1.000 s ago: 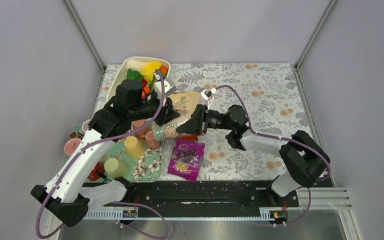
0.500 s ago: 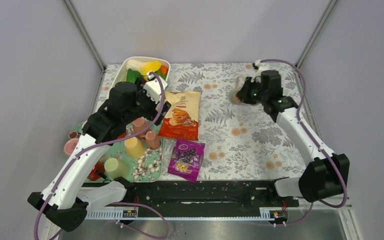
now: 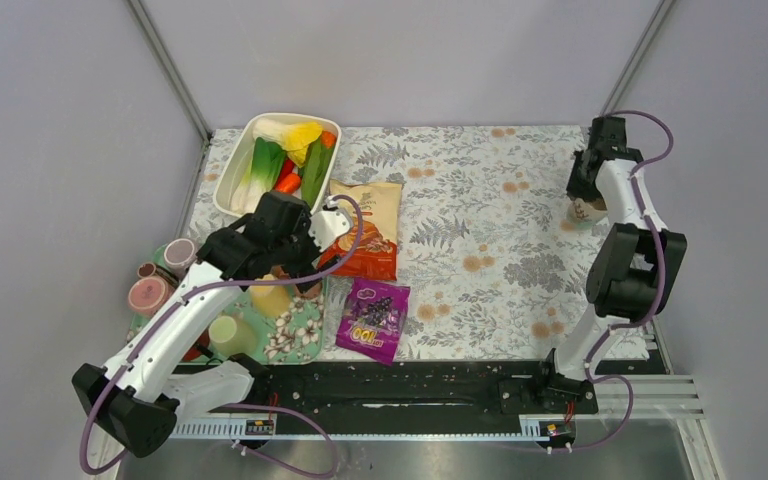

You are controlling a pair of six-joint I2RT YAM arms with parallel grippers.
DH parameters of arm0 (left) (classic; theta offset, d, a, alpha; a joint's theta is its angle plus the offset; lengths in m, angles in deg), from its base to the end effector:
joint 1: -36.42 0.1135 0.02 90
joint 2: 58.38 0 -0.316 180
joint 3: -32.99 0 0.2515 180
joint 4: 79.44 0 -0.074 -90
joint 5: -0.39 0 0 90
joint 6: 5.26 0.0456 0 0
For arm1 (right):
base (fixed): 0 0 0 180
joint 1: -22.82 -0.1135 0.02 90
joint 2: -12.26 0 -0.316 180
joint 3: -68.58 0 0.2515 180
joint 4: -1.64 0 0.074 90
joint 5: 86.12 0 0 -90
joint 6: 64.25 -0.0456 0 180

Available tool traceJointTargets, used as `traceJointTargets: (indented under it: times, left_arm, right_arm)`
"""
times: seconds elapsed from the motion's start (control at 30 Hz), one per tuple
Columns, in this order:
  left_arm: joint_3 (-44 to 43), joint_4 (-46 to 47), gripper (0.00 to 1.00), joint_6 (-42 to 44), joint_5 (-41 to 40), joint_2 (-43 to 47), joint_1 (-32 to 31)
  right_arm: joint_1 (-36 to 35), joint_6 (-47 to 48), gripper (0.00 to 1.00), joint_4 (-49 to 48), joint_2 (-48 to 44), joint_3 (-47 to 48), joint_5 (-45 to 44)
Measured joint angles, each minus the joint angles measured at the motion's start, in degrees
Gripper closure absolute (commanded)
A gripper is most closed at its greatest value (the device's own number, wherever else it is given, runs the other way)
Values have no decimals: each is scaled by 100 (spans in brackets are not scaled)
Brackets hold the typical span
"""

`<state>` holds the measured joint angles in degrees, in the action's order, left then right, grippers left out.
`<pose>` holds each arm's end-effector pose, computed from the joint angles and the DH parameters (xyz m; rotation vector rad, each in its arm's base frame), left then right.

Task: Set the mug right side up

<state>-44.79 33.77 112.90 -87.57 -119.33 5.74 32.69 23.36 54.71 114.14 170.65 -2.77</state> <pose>0.1576 -0.0954 0.3710 1.2138 2.1201 -0.0631 0.4016 -0.0752 0.3284 0.3149 2.4760 -0.1993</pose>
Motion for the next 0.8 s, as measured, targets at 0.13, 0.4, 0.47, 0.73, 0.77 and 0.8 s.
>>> traceJointTargets:
  times: [0.13,0.4,0.47,0.73,0.77,0.8]
  left_arm:
    - [85,-245,1,170,109,-42,0]
    - [214,-632,5,557,195,-472,0]
    - [330,-664,6,680,197,-525,0]
    - [461,-254,4,487,-184,-809,0]
    - [461,-175,3,452,-225,-833,0]
    - [461,-116,3,437,-258,-857,0]
  right_arm:
    - [439,0,100,267,505,151,48]
    - [573,24,72,573,905,402,319]
    - [573,46,59,621,938,483,326]
    - [566,149,20,693,929,800,334]
    - [566,151,15,713,911,800,339]
    - [557,153,14,726,876,800,358]
